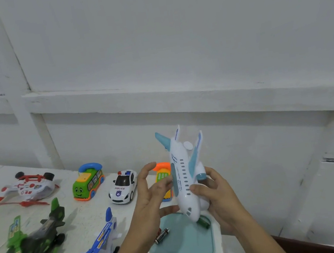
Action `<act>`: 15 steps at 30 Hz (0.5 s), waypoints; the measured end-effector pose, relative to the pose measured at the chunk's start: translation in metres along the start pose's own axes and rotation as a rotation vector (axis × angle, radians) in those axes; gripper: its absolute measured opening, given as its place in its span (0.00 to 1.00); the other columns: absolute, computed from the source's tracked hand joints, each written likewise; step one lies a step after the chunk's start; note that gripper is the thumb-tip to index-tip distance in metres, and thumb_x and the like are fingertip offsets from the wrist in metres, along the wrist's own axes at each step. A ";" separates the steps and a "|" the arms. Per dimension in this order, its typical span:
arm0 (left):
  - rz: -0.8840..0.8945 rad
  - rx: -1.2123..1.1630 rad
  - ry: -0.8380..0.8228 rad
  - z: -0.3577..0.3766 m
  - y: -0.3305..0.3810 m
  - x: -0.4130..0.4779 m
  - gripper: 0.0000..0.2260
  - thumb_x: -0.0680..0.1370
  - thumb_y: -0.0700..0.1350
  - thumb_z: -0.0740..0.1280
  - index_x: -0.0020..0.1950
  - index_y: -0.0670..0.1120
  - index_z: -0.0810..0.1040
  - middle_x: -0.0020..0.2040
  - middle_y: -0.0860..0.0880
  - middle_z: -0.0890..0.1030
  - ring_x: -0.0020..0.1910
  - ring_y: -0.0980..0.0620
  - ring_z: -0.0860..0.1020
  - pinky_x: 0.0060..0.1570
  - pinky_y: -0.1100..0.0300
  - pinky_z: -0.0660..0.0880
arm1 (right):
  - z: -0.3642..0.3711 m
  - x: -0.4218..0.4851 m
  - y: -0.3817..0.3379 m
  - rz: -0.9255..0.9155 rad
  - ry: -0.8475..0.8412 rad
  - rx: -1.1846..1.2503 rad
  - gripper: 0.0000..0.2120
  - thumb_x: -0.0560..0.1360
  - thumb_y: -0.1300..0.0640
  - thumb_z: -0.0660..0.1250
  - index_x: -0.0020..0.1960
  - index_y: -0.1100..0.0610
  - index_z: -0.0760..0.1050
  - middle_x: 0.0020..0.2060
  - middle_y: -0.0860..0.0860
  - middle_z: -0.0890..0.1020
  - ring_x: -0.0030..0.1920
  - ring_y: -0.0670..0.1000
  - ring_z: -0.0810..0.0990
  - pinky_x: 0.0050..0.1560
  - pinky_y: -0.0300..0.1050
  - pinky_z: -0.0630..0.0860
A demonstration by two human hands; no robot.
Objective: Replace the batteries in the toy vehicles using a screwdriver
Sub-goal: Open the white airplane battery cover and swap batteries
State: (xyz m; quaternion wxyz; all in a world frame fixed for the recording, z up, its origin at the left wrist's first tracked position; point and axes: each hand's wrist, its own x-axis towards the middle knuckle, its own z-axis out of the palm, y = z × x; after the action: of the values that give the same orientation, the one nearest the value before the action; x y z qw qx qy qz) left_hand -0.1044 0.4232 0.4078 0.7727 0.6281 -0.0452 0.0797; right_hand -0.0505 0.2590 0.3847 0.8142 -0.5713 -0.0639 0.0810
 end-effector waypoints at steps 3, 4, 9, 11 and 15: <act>-0.034 -0.026 0.086 0.003 -0.004 0.006 0.18 0.78 0.37 0.67 0.62 0.56 0.73 0.52 0.41 0.82 0.53 0.41 0.81 0.44 0.45 0.82 | -0.006 0.000 0.001 0.022 -0.083 0.229 0.32 0.62 0.64 0.76 0.64 0.61 0.70 0.60 0.64 0.79 0.59 0.66 0.79 0.56 0.64 0.76; -0.053 -0.023 0.103 0.005 -0.005 0.008 0.16 0.78 0.36 0.67 0.60 0.54 0.74 0.52 0.38 0.81 0.49 0.42 0.82 0.41 0.48 0.82 | -0.007 0.000 0.001 0.019 -0.109 0.273 0.33 0.63 0.64 0.76 0.66 0.61 0.69 0.61 0.65 0.78 0.60 0.67 0.77 0.57 0.65 0.75; -0.101 0.011 0.179 0.016 0.000 0.020 0.18 0.73 0.44 0.75 0.59 0.51 0.73 0.48 0.38 0.77 0.41 0.46 0.81 0.38 0.54 0.81 | -0.006 0.000 -0.001 -0.013 -0.156 0.382 0.38 0.63 0.61 0.80 0.68 0.63 0.67 0.65 0.68 0.74 0.65 0.70 0.73 0.61 0.70 0.72; -0.111 0.038 0.184 0.016 0.007 0.024 0.28 0.62 0.54 0.79 0.58 0.57 0.74 0.50 0.39 0.76 0.44 0.44 0.80 0.46 0.47 0.82 | -0.005 -0.001 -0.005 -0.022 -0.169 0.412 0.40 0.60 0.59 0.82 0.67 0.62 0.68 0.64 0.67 0.76 0.63 0.67 0.76 0.55 0.64 0.78; -0.124 -0.009 0.133 0.015 0.016 0.030 0.26 0.66 0.46 0.80 0.59 0.58 0.74 0.56 0.41 0.76 0.46 0.44 0.81 0.52 0.45 0.81 | -0.006 0.004 -0.009 -0.016 -0.178 0.377 0.40 0.59 0.61 0.81 0.68 0.59 0.70 0.64 0.65 0.76 0.65 0.69 0.73 0.64 0.70 0.69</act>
State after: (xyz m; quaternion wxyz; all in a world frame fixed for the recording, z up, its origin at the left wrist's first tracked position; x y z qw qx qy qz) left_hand -0.0776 0.4141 0.4312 0.7803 0.6196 0.0449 0.0728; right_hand -0.0451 0.2512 0.3911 0.8985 -0.3990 -0.1236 0.1352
